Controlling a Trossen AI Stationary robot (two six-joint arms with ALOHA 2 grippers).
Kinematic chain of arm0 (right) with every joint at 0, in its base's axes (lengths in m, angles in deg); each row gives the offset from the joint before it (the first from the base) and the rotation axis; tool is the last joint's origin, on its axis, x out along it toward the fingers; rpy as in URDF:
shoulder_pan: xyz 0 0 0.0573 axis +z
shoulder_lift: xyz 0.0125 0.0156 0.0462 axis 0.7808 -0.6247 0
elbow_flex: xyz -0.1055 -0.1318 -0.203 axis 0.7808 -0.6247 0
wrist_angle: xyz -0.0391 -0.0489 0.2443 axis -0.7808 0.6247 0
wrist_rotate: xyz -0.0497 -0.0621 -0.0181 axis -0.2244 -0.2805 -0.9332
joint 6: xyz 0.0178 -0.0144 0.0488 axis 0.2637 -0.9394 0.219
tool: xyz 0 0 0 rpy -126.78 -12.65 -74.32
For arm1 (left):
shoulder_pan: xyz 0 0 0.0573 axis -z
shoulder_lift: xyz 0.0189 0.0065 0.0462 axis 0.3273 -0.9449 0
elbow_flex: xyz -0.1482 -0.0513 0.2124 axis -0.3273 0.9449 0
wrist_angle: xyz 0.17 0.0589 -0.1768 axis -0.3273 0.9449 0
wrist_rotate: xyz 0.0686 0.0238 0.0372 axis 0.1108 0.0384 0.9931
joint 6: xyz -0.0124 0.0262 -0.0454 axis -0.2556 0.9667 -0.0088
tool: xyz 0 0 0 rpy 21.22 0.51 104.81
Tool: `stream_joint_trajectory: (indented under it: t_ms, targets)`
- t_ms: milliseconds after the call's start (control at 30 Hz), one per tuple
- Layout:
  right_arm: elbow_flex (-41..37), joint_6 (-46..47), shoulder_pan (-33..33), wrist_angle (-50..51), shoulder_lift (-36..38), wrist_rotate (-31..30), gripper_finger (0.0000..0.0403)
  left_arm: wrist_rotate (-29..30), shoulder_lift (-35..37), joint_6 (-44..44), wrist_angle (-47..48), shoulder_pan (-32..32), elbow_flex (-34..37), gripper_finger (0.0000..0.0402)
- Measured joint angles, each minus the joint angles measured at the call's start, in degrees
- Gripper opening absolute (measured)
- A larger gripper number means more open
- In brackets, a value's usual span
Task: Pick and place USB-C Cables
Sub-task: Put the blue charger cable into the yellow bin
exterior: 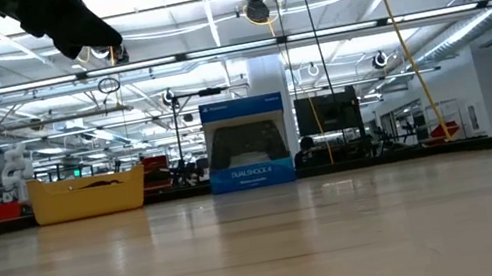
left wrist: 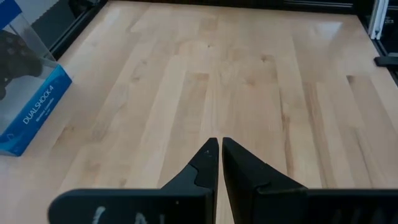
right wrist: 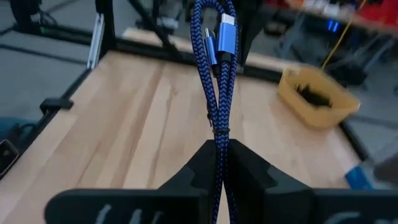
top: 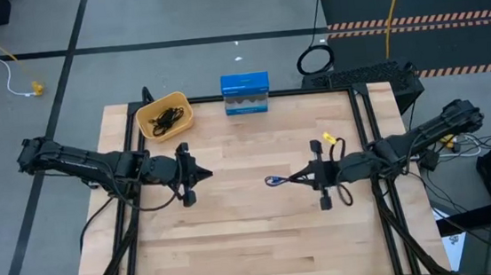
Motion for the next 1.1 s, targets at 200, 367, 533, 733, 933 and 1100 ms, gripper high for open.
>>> stream_joint_trajectory:
  t_ms: [200,367,533,733,933,1100]
  targets:
    - [-7.7,-6.3,-1.9,-14.1,4.2,0.0,0.0027,0.0,0.0,1.5,-2.2,0.0,0.0,0.0026]
    - [-16.2,-10.5,-4.4,-33.6,5.8,0.2,0.0027,0.0,0.0,4.0,-9.1,0.0,0.0,0.0026]
    - [-23.4,-11.9,-6.5,-49.3,5.8,0.5,0.0027,0.0,0.0,6.7,-13.6,0.0,0.0,0.0026]
    - [-24.7,-9.5,-8.1,-50.7,5.7,1.0,0.0027,0.0,0.0,8.6,-13.9,-0.1,0.0,0.0026]
    - [-24.7,-7.1,-8.7,-52.0,5.6,3.7,0.0027,0.1,-0.8,10.6,-19.5,-0.2,0.0,0.0026]
    - [-24.7,-4.7,-8.7,-53.5,5.3,3.7,0.0027,0.0,-5.2,14.1,-28.9,0.0,-0.1,0.0027]
